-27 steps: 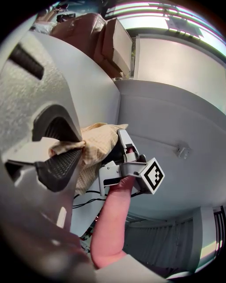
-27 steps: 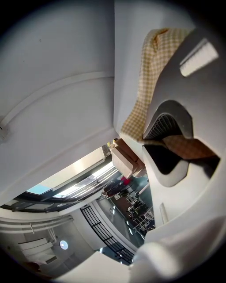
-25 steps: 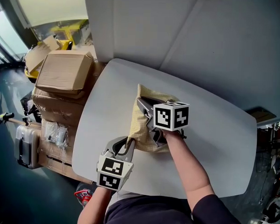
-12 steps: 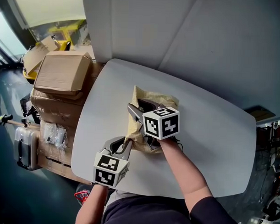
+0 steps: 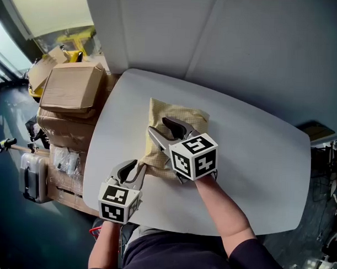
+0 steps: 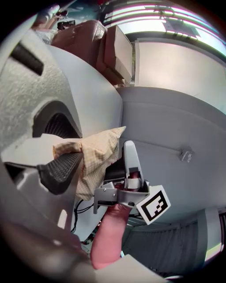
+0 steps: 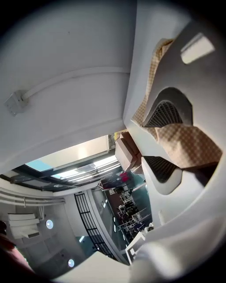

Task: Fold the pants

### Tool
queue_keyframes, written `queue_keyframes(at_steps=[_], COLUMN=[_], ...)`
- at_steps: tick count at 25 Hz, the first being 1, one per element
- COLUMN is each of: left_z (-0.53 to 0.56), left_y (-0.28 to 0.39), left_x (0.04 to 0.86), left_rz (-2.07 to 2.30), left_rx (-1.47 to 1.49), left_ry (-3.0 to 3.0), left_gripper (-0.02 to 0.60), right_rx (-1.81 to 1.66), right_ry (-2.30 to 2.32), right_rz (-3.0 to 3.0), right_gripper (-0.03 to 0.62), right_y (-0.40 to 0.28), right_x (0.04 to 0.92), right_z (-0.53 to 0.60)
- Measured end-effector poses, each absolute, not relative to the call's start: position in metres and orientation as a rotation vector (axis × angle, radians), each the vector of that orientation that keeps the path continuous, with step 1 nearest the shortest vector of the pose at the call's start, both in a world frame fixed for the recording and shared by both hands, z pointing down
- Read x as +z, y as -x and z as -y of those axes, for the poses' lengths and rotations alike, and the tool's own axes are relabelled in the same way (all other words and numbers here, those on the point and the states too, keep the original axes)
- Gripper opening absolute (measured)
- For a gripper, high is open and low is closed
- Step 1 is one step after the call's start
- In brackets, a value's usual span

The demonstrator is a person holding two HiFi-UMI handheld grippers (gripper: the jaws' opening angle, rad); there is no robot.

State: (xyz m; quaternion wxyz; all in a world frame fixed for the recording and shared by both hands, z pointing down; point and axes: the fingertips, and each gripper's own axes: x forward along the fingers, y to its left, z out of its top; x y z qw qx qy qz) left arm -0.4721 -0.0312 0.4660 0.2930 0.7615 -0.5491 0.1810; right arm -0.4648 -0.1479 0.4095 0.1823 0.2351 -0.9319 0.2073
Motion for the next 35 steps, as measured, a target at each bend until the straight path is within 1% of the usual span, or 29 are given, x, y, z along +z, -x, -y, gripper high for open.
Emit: queue_keyframes(at_steps=[4, 8, 10, 14, 18, 20, 26, 35], left_z=[0.026, 0.029, 0.029, 0.028, 0.028, 0.027, 0.029, 0.019], left_y=[0.480, 0.476, 0.468, 0.437, 0.403, 0.387, 0.348, 0.299], left_x=[0.454, 0.432, 0.421, 0.406, 0.389, 0.379, 0.358, 0.366], left_rz=[1.533, 1.618, 1.630, 1.591, 1.540, 1.516, 1.499, 1.398], left_rx=[0.480, 0.410, 0.371, 0.328, 0.294, 0.259, 0.242, 0.322], left_ry=[-1.989, -1.996, -2.018, -2.073, -2.150, -2.183, -2.271, -2.330], left_gripper=[0.107, 0.101, 0.101, 0.100, 0.059, 0.033, -0.006, -0.006], right_rx=[0.579, 0.577, 0.564, 0.542, 0.508, 0.502, 0.468, 0.499], right_ry=[-0.655, -0.682, -0.710, -0.729, -0.780, -0.848, -0.944, -1.013], right_rz=[2.675, 2.725, 2.749, 2.776, 2.793, 2.816, 2.831, 2.794], right_gripper=[0.169, 0.122, 0.098, 0.077, 0.055, 0.002, 0.002, 0.000], right_y=[0.442, 0.415, 0.401, 0.370, 0.338, 0.318, 0.270, 0.226], right_x=[0.396, 0.379, 0.370, 0.356, 0.342, 0.333, 0.317, 0.325], right_z=[0.134, 0.120, 0.111, 0.094, 0.087, 0.085, 0.072, 0.047])
